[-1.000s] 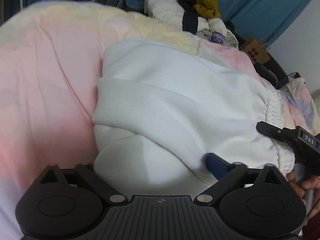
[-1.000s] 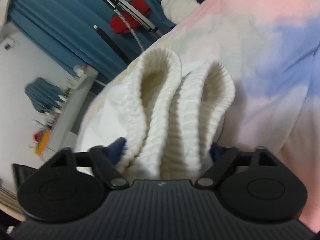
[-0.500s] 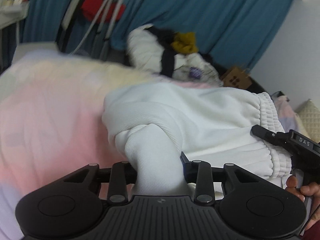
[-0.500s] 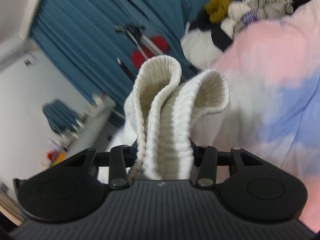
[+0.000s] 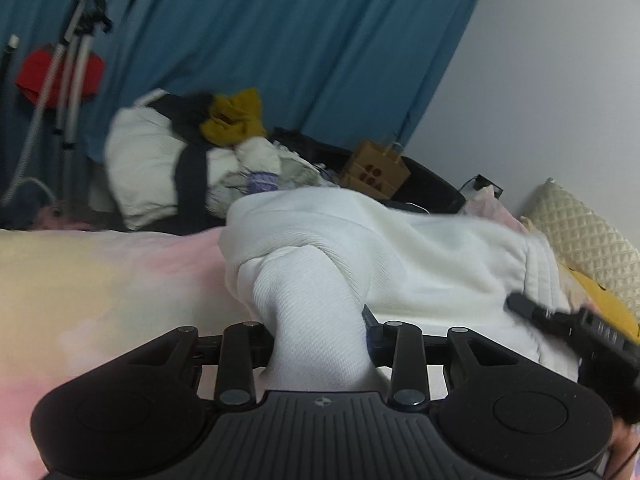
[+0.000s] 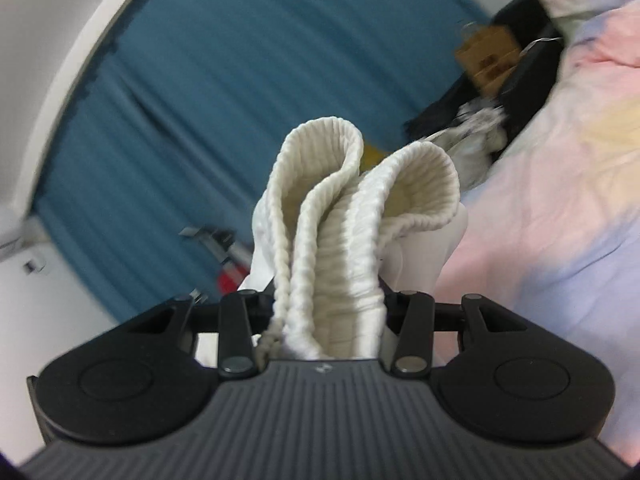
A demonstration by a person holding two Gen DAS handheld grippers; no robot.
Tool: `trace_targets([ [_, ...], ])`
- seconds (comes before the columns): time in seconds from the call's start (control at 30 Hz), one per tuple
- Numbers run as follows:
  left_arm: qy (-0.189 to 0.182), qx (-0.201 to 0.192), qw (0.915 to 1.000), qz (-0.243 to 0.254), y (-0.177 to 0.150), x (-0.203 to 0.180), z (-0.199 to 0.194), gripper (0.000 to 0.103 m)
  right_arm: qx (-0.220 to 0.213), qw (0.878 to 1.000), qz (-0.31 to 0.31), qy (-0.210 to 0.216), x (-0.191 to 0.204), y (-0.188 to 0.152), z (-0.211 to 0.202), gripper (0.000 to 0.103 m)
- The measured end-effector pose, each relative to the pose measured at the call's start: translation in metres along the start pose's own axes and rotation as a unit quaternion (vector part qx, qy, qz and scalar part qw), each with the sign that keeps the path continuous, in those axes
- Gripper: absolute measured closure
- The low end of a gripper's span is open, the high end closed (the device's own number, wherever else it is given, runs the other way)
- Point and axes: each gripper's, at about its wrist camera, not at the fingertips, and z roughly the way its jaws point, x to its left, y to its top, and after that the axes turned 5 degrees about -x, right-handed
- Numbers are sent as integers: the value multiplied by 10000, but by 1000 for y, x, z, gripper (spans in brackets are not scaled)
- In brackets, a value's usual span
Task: Fold clothes
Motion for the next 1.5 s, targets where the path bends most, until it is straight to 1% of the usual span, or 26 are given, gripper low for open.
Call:
trace_targets([
  [0.07,39,194,9997,157,-6,-5,39,67,-77,9996,146,-223,-29,-1,16,57],
  [0.13,150,500,9983,273,-18,2,68,67,68,9981,231,-567,-57,-10,32,57],
  [0.23,405,1168,9920,265,-43,25,107,65,603,9898,320,-1253,-91,-37,51,57],
  [0.27,428,1291,9904,230,-53,32,113,64,768,9861,360,-1428,-99,-46,55,57],
  [0.3,443,1402,9890,191,-63,39,119,61,932,9819,399,-1602,-108,-55,59,56],
  [0.33,450,1409,9888,204,-65,40,118,57,992,9804,414,-1653,-112,-58,60,56],
  [0.4,461,1400,9888,243,-68,40,113,55,986,9811,415,-1610,-113,-57,60,54],
  [0.47,472,1391,9888,281,-70,40,109,49,980,9819,416,-1566,-115,-56,59,52],
  [0.57,508,1386,9884,354,-72,41,99,45,1083,9798,550,-1591,-112,-52,57,49],
  [0.6,535,1392,9880,390,-71,42,93,43,1105,9788,528,-1640,-107,-50,48,49],
  [0.63,536,1371,9883,409,-69,40,75,39,1118,9779,469,-1703,-101,-50,37,49],
  [0.67,535,1347,9885,426,-67,37,56,38,1131,9769,410,-1766,-94,-49,25,47],
  [0.73,507,1250,9897,476,-59,31,20,35,1132,9746,239,-1919,-82,-49,2,46],
  [0.83,459,1079,9913,593,-49,20,-23,27,923,9730,-62,-2116,-59,-45,-28,46],
  [0.97,432,758,9911,1004,-41,-6,-85,21,651,9751,-416,-2078,-20,-40,-58,46],
  [1.03,421,595,9904,1173,-40,-21,-116,15,547,9749,-673,-2049,3,-37,-72,46],
  [1.2,399,119,9889,1427,-45,-47,-188,2,329,9721,-1406,-1846,56,-39,-108,46],
  [1.27,472,-84,9871,1528,-50,-57,-214,0,261,9698,-1638,-1788,72,-43,-120,46],
  [1.37,529,-183,9855,1599,-56,-68,-244,0,185,9654,-1947,-1728,92,-51,-135,46],
  [1.5,551,-262,9851,1611,-65,-73,-265,0,119,9613,-2169,-1693,104,-64,-147,46],
])
